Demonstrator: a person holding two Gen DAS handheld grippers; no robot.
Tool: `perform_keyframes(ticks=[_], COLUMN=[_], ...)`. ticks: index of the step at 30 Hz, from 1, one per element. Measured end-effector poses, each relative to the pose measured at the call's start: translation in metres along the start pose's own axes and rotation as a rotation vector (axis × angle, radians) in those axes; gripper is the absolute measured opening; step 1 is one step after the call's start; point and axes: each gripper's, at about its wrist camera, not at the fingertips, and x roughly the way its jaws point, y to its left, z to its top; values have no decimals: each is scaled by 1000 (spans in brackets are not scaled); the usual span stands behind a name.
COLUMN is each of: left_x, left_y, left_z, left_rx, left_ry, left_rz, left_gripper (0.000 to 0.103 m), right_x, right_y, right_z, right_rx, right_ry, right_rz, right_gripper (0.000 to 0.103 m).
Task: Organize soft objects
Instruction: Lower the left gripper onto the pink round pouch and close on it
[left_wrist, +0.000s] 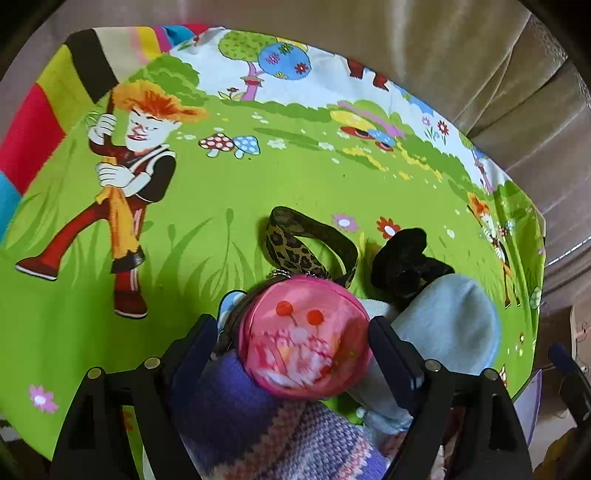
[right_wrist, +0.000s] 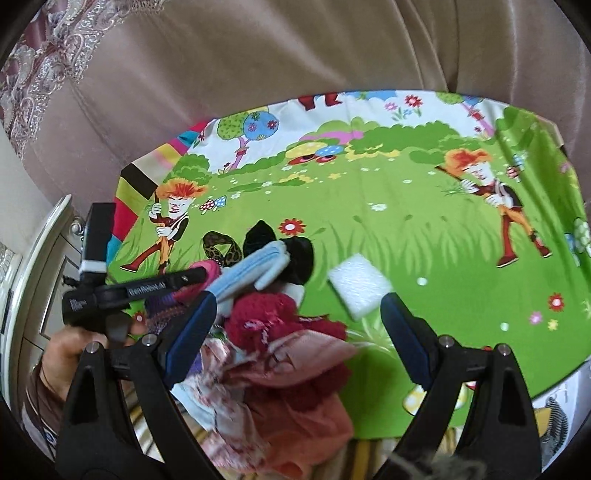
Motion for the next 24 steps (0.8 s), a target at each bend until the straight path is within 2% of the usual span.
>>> perform_keyframes(ticks=[4, 7, 9, 11, 13, 14, 15, 24], left_x=[8, 6, 4, 0, -6, -9, -12, -28], left_y=[0, -3, -7, -10, -14, -14, -13, 10], left_z=[0, -3, -5, -7, -8, -9, -10, -17], left_rx=[29, 66, 93, 108, 135, 144, 142, 30], left_ry=[9, -12, -32, -47, -79, -91, -100, -149], left_rz=[-11, -9, -13, -16, 14, 24, 29, -31], left_gripper=[85, 84, 72, 65, 61, 54, 45, 41], right_x=[19, 31, 38, 45, 50, 53, 55, 77], right_y=[5, 9, 11, 13, 15, 16, 17, 21], right_z=[7, 11, 13, 14, 16, 17, 18, 21], right_rx=[28, 40, 40, 44, 47, 47, 47, 47], right_ry=[27, 36, 44, 53, 60, 63, 65, 98], right_rz=[20, 16, 18, 15, 16, 19, 18, 18], right_gripper=[92, 92, 92, 92, 92, 92, 92, 92])
